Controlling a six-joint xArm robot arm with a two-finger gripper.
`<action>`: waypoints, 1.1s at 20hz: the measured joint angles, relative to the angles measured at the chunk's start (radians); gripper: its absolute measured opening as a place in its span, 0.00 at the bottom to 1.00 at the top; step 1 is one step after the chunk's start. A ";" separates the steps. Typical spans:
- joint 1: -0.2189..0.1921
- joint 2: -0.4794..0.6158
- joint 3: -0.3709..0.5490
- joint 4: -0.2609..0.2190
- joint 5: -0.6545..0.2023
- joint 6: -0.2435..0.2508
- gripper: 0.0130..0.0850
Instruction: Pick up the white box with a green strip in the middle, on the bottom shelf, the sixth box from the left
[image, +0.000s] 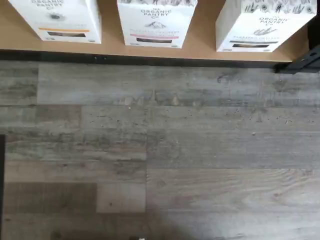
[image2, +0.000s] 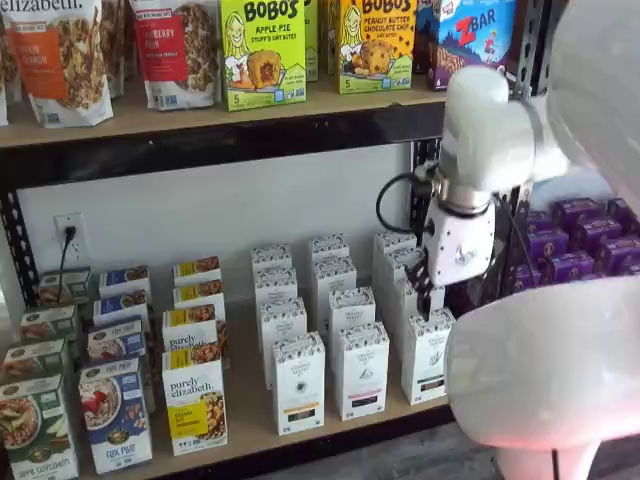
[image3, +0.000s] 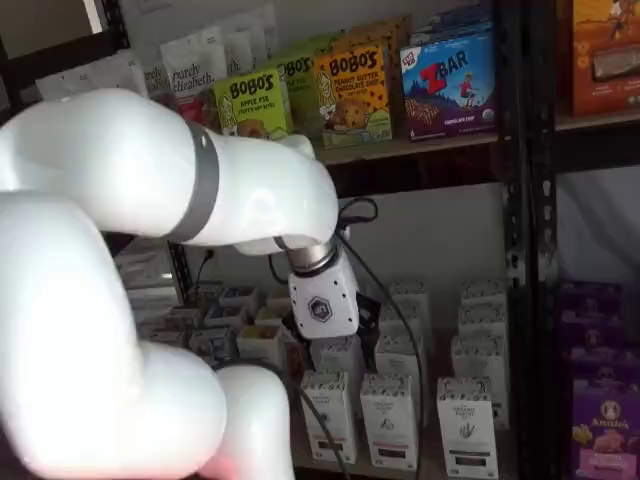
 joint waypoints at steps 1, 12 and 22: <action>0.002 0.026 0.008 -0.008 -0.032 0.009 1.00; 0.012 0.500 0.004 -0.137 -0.461 0.156 1.00; -0.121 0.927 -0.195 -0.325 -0.686 0.217 1.00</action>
